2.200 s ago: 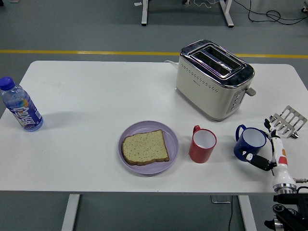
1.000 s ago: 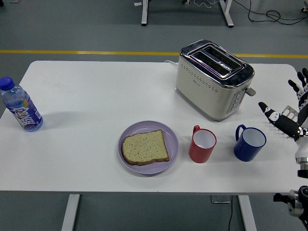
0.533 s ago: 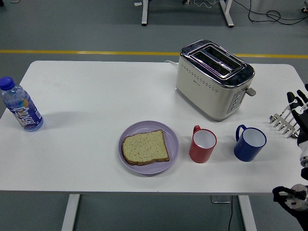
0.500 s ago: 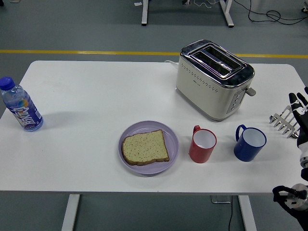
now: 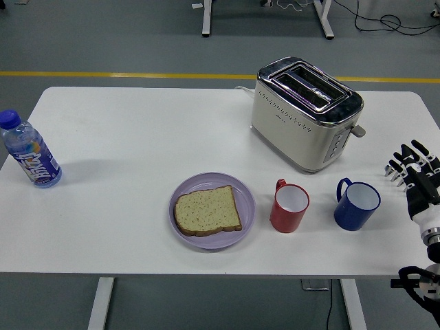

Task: Pick up the cup,pour liquid into bread,place the cup on the desk

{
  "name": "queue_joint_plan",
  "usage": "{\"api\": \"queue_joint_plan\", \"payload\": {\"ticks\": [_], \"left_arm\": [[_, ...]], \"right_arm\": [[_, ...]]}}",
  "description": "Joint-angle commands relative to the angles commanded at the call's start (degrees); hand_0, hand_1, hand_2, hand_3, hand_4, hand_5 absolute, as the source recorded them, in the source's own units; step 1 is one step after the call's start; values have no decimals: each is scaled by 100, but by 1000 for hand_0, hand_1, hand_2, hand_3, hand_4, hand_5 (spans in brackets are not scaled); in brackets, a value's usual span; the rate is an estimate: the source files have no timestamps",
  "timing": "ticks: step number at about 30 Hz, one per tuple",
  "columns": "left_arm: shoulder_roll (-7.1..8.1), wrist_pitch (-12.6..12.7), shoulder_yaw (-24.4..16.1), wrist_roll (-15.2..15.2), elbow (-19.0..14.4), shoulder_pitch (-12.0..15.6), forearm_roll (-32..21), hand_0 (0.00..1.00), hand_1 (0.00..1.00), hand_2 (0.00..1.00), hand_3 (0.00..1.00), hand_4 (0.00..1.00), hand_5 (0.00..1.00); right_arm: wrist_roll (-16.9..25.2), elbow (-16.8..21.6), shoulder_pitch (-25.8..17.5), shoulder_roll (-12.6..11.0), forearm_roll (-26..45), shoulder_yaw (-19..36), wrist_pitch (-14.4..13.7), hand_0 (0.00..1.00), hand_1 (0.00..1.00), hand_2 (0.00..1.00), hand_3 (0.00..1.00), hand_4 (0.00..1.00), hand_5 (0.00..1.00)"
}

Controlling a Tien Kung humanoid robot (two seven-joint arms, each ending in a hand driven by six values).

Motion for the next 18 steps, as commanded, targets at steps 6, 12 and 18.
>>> {"api": "queue_joint_plan", "payload": {"ticks": [6,12,18], "left_arm": [[0,4,-26,21,1,-5,38,679,683,698,542,251,998],[0,0,-96,66,1,6,158,679,683,698,542,251,998],[0,-6,-136,86,-1,28,236,679,683,698,542,251,998]], "right_arm": [[47,-255,48,35,167,125,371,672,567,618,595,729,61],[253,-779,180,66,128,263,845,673,570,623,601,729,58],[282,-1168,241,111,-121,364,1215,672,570,624,602,735,60]]}}
